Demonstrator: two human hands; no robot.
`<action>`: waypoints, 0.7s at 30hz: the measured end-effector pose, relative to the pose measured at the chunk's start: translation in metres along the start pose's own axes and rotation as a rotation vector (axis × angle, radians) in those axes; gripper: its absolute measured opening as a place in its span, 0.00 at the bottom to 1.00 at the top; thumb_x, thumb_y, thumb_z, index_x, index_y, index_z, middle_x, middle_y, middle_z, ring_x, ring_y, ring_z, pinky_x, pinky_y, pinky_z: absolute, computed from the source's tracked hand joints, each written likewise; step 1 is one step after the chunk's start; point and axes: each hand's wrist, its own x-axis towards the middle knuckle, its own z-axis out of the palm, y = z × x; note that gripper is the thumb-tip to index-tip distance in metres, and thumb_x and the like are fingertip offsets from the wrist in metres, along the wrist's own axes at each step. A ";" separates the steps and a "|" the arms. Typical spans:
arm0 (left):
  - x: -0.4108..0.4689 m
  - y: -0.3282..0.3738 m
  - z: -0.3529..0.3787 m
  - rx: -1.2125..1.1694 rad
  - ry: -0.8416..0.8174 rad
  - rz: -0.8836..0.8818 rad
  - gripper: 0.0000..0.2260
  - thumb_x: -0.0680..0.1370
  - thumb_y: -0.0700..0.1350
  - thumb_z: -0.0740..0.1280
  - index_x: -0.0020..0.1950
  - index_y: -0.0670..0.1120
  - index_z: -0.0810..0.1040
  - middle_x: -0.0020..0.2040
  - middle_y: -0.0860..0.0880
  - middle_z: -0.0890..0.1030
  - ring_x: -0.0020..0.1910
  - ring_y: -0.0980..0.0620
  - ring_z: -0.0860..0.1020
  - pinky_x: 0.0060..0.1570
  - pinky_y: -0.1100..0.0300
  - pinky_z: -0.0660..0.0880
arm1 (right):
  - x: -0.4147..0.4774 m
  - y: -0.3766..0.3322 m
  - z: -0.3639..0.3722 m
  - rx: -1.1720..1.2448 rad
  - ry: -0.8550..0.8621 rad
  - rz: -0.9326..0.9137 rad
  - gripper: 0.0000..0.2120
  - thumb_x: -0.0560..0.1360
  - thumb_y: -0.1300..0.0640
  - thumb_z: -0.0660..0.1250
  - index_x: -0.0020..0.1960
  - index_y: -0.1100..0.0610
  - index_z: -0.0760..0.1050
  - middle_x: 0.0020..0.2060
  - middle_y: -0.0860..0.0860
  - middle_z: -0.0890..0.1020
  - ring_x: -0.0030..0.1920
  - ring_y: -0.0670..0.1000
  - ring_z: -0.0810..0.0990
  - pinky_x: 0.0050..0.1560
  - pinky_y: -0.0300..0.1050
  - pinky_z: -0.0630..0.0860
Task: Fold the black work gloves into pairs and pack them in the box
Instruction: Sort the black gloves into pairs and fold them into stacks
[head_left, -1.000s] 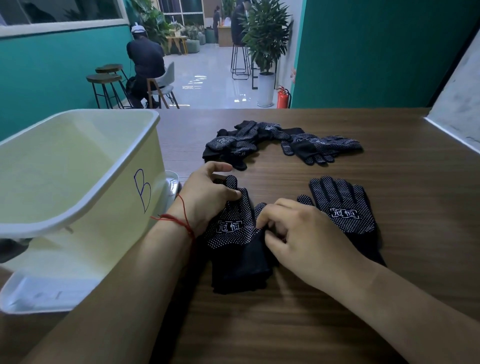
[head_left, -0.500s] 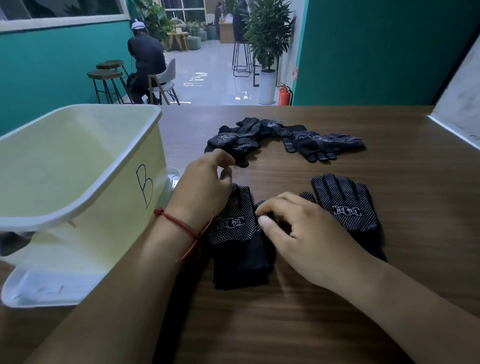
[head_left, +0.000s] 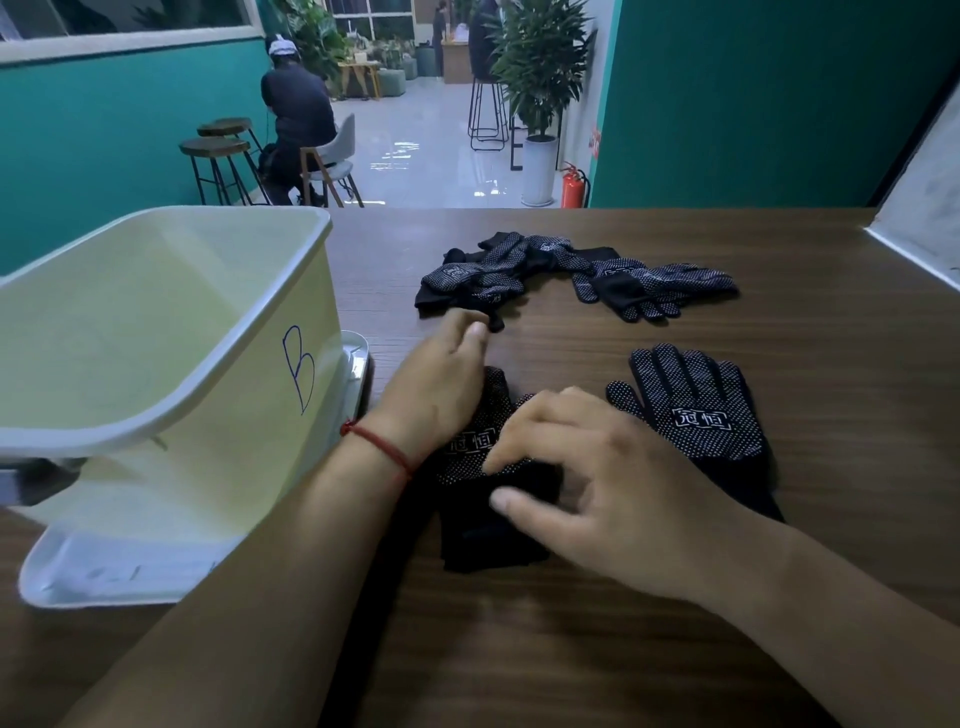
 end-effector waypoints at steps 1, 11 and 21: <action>0.002 0.000 -0.003 -0.026 0.049 -0.022 0.13 0.88 0.48 0.57 0.67 0.50 0.78 0.64 0.49 0.82 0.64 0.51 0.77 0.59 0.60 0.70 | -0.001 -0.003 0.002 -0.021 -0.046 -0.040 0.11 0.78 0.40 0.70 0.57 0.41 0.83 0.55 0.36 0.79 0.59 0.41 0.76 0.64 0.42 0.73; 0.009 -0.006 -0.007 -0.161 0.109 -0.148 0.14 0.86 0.54 0.55 0.56 0.53 0.80 0.55 0.54 0.86 0.59 0.50 0.81 0.66 0.49 0.74 | -0.001 -0.007 0.012 -0.038 -0.042 -0.086 0.10 0.82 0.40 0.67 0.54 0.41 0.85 0.53 0.35 0.82 0.56 0.40 0.79 0.59 0.48 0.76; 0.000 0.002 -0.008 -0.043 0.073 -0.121 0.18 0.85 0.59 0.54 0.55 0.52 0.79 0.56 0.52 0.85 0.59 0.48 0.80 0.66 0.48 0.74 | 0.000 -0.012 0.015 0.032 -0.101 -0.007 0.17 0.82 0.33 0.63 0.58 0.40 0.85 0.59 0.33 0.82 0.64 0.38 0.78 0.64 0.46 0.77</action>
